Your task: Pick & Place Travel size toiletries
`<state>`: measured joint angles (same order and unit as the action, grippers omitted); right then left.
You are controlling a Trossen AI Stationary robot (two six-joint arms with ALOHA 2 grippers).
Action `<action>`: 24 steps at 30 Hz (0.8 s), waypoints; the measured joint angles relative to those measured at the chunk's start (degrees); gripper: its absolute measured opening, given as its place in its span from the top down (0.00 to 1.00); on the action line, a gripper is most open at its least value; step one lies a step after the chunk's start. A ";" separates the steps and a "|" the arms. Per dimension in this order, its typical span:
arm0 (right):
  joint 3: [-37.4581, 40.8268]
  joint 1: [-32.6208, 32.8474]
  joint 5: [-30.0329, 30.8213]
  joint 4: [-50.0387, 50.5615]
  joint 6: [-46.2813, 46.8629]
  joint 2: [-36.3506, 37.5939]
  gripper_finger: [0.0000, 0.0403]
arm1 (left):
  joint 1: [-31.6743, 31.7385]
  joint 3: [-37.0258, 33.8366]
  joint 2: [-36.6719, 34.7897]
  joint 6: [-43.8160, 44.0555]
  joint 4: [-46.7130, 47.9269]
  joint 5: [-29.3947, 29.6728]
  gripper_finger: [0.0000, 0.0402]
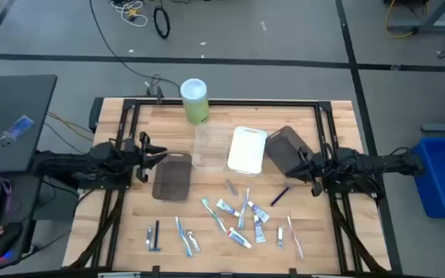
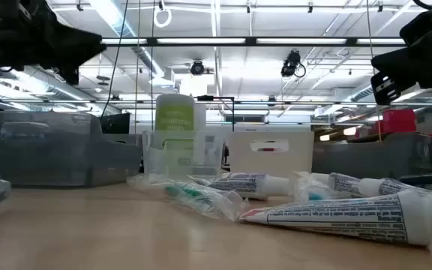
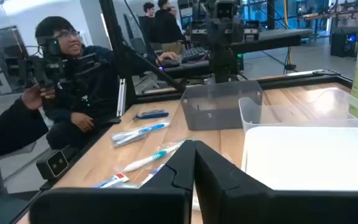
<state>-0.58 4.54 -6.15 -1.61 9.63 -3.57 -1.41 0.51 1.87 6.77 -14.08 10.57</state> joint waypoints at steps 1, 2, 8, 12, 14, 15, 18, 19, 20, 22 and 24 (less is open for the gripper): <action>0.00 0.00 0.00 0.00 0.02 0.00 0.97 | 0.00 0.00 0.00 -1.37 -0.91 -1.27 0.73; 0.01 0.00 0.00 0.00 0.00 0.00 0.97 | 0.00 0.00 0.00 -2.43 -1.37 -2.78 0.73; 0.02 0.00 1.79 -1.80 -4.91 -0.09 0.97 | -0.02 0.00 0.00 -3.21 -2.19 -9.21 0.73; 0.01 -0.01 6.74 -3.92 -10.95 -0.07 0.96 | -0.02 0.00 0.00 -4.29 -2.19 -8.32 0.73; 0.02 0.00 8.75 -4.13 -12.49 -0.09 0.97 | -0.02 0.05 0.00 -5.44 -2.32 -7.39 0.73; 0.02 -0.02 9.36 -4.25 -13.05 -0.09 0.97 | -0.02 0.22 0.00 -5.49 -2.17 -7.19 0.73; 0.02 -0.02 10.19 -5.64 -12.96 -0.09 0.96 | -0.02 1.54 1.30 -5.55 -2.01 -7.26 0.73; 0.02 -0.01 10.16 -6.64 -12.21 -0.11 0.97 | -0.02 2.10 1.92 -5.76 -1.97 -7.36 0.73; 0.02 -0.01 10.16 -8.01 -11.46 -0.11 0.97 | -0.02 2.77 2.93 -6.14 -1.91 -7.38 0.73; 0.02 -0.01 10.16 -11.00 -9.96 -0.10 0.96 | -0.02 3.98 5.44 -7.12 -1.58 -7.39 0.73; 0.00 0.00 10.15 -13.49 -7.42 -0.11 0.96 | -0.02 5.70 8.73 -7.62 -0.95 -7.39 0.73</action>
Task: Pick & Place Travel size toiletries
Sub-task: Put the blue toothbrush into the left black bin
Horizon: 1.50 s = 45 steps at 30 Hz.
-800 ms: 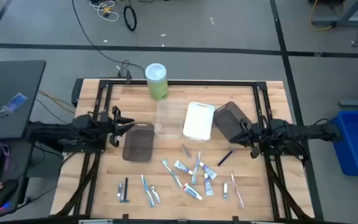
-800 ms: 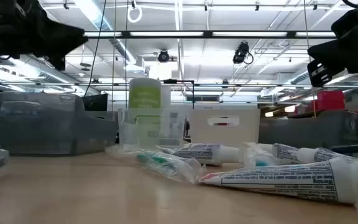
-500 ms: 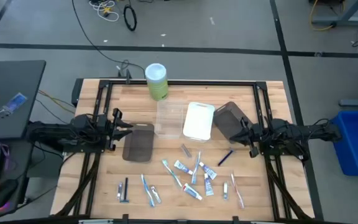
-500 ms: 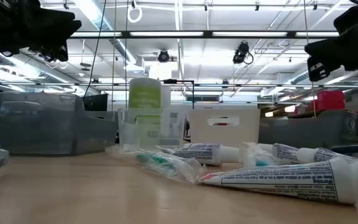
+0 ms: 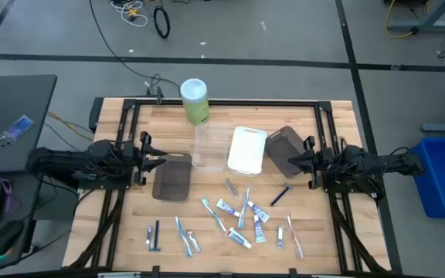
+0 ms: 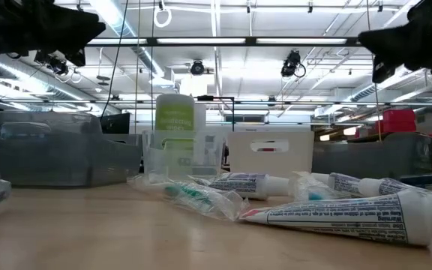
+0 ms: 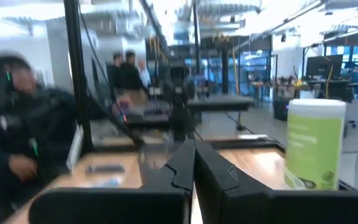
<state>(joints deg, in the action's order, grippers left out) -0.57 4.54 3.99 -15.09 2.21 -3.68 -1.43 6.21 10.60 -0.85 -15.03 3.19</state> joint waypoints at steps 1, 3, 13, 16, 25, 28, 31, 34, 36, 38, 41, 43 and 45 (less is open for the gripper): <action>0.01 0.00 0.01 -1.22 1.57 0.00 0.97 | 0.00 1.03 1.86 -0.17 0.17 0.00 0.73; 0.01 0.00 0.02 -3.56 3.63 0.00 0.97 | 0.00 3.45 6.05 -0.43 0.84 0.00 0.73; 0.01 -0.04 20.39 -14.42 -17.04 0.02 0.97 | -1.50 19.44 31.74 -5.11 2.56 -1.36 0.73; 0.01 -0.07 24.55 -18.16 -19.23 0.02 0.96 | -2.21 24.31 38.15 -4.94 2.32 -1.36 0.73; 0.01 -0.09 20.94 -17.86 -19.71 -3.16 0.81 | -2.47 34.45 51.28 5.36 0.82 -1.28 0.73; 0.01 -0.42 14.25 -19.67 -19.03 -7.08 0.72 | -2.47 36.06 54.61 3.44 -0.68 0.80 0.73; 0.01 -1.39 9.42 -25.17 -18.31 -12.11 0.64 | -2.44 36.74 58.20 0.91 -4.41 2.22 0.73; -0.52 -2.63 9.35 -30.16 -16.54 -17.37 0.59 | -2.43 38.51 61.56 -1.86 -6.67 -1.11 0.73; -2.30 -3.20 9.31 -30.16 -16.40 -20.50 0.56 | -2.45 40.72 63.69 -2.83 -5.89 -3.89 0.73; -4.24 -3.49 9.12 -29.92 -16.31 -24.01 0.54 | -2.75 43.63 65.32 -3.94 -2.42 -5.54 0.73; -6.95 -3.50 8.80 -29.04 -15.49 -29.10 0.53 | -3.64 50.17 67.82 -7.97 8.05 -5.70 0.73; -7.93 -3.50 8.80 -28.01 -14.01 -32.01 0.54 | -4.46 54.99 69.72 -9.17 17.92 -5.23 0.73; -8.10 -3.53 8.86 -27.31 -13.73 -34.50 0.55 | -5.52 59.61 72.08 -8.47 26.71 -5.01 0.73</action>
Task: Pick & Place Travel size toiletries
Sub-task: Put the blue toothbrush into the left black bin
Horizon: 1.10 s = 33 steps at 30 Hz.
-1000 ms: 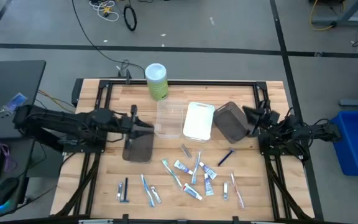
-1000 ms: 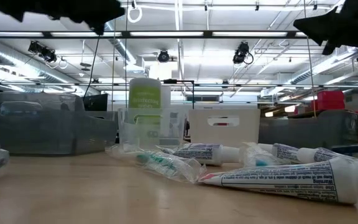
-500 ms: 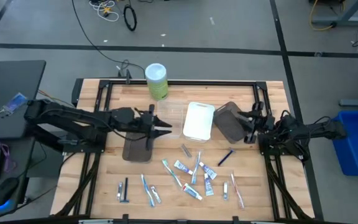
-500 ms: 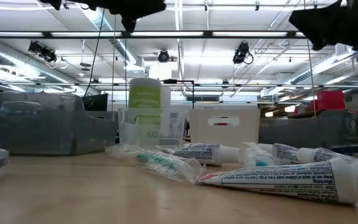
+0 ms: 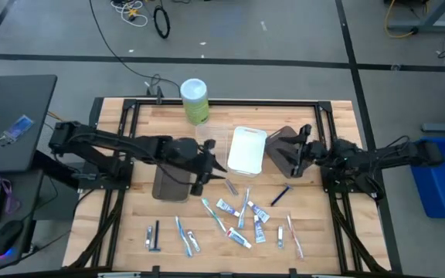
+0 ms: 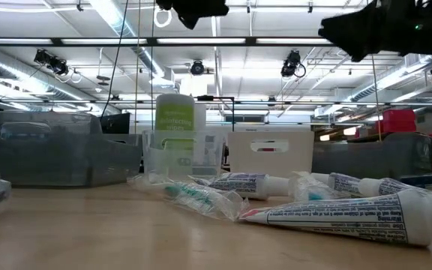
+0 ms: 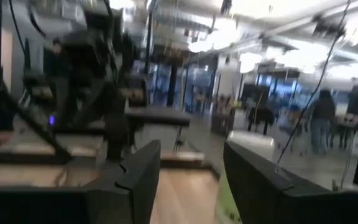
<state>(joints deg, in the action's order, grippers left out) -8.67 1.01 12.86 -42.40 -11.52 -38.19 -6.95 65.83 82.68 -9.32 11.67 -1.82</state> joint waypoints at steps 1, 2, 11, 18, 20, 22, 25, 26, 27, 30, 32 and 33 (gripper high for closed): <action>-0.02 -0.01 0.30 0.02 -0.14 -1.04 0.55 | -0.71 1.86 0.94 1.41 4.03 0.44 0.73; -0.04 -0.01 0.65 0.04 -0.58 -1.86 0.56 | -1.50 3.64 1.87 3.11 8.23 1.00 0.73; -0.10 -1.26 4.05 -0.40 -8.20 -4.29 0.60 | -10.95 8.74 8.65 16.98 27.00 1.78 0.71; -0.17 -2.64 4.03 -7.52 -10.59 -4.16 0.63 | -19.12 8.02 12.24 23.76 28.76 -0.36 0.55; -0.21 -2.90 3.95 -9.64 -10.61 -3.87 0.64 | -21.81 7.11 13.17 23.77 29.01 -0.74 0.51; -0.25 -2.94 3.59 -12.11 -10.61 -3.80 0.65 | -24.50 6.25 14.64 23.75 30.99 -0.75 0.48; -0.25 -2.99 3.94 -14.35 -11.45 -3.87 0.66 | -28.03 6.44 17.74 22.43 31.12 -0.55 0.48; -0.25 -2.99 4.11 -14.35 -12.09 -3.61 0.66 | -28.88 6.44 18.72 22.17 31.36 -0.53 0.48; -0.25 -2.99 4.36 -14.56 -12.80 -3.56 0.67 | -29.59 6.48 19.98 21.67 30.35 -0.51 0.48; -0.25 -2.99 4.89 -15.58 -14.25 -3.70 0.68 | -30.93 6.42 23.26 19.91 31.45 1.30 0.49; -0.25 -2.99 5.43 -15.76 -14.88 -3.81 0.68 | -31.17 6.44 25.27 20.05 31.05 2.65 0.49; -0.25 -2.99 5.55 -15.77 -14.92 -3.81 0.69 | -31.20 6.44 26.04 20.33 31.59 2.98 0.49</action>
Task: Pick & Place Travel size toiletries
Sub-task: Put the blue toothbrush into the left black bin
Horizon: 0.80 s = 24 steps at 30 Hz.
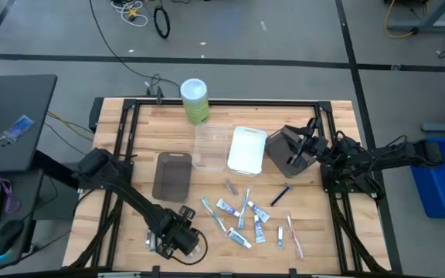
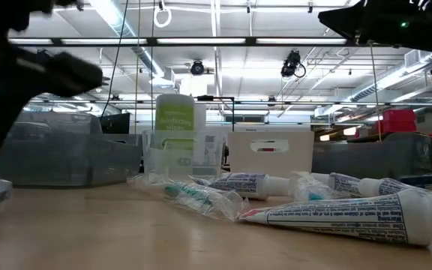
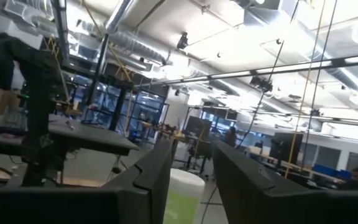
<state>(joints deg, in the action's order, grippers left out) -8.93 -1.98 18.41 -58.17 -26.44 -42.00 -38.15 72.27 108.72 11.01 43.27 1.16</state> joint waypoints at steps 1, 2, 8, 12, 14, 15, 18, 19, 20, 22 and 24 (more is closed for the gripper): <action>0.00 0.00 0.07 0.00 -0.02 -0.02 0.69 | 0.04 -0.02 0.63 0.17 0.29 -0.11 0.49; 0.00 0.00 0.05 0.00 -0.04 -0.02 0.69 | 0.06 -0.02 1.26 0.02 -0.24 -0.35 0.49; 0.02 0.00 0.03 -0.48 -0.03 -0.02 0.70 | 0.08 0.05 2.85 -5.15 0.33 -0.45 0.53; 0.02 0.00 0.01 -0.37 0.52 -0.02 0.71 | 0.13 0.05 2.85 -8.22 0.68 -0.50 0.66; 0.02 0.00 0.00 -0.34 0.53 -0.02 0.72 | 0.50 0.05 2.85 -8.29 0.76 -0.51 0.75; 0.02 0.00 0.01 -0.18 0.53 -0.02 0.72 | 0.73 0.05 2.85 -8.31 0.79 -0.52 0.80; 0.04 0.00 0.01 1.17 0.55 -0.02 0.73 | 1.49 0.03 2.11 -8.65 2.03 -0.38 0.94; 0.04 0.00 0.00 1.83 0.55 -0.02 0.73 | 1.83 0.08 1.49 -8.51 2.98 -0.51 0.95; 0.05 0.00 0.00 2.56 0.52 -0.02 0.73 | 2.17 0.45 0.76 -8.03 4.34 -0.20 0.95; 0.09 0.00 -0.24 3.26 0.48 -0.35 0.73 | 2.79 1.70 -1.22 -6.41 7.50 0.96 0.94; -0.58 0.00 -0.50 5.57 1.36 -0.83 0.73 | 3.35 2.92 -3.90 -5.82 10.48 2.46 0.92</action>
<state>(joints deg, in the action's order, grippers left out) -9.51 -1.98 17.91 -52.60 -25.08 -42.82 -34.80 75.19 104.82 5.19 53.75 3.62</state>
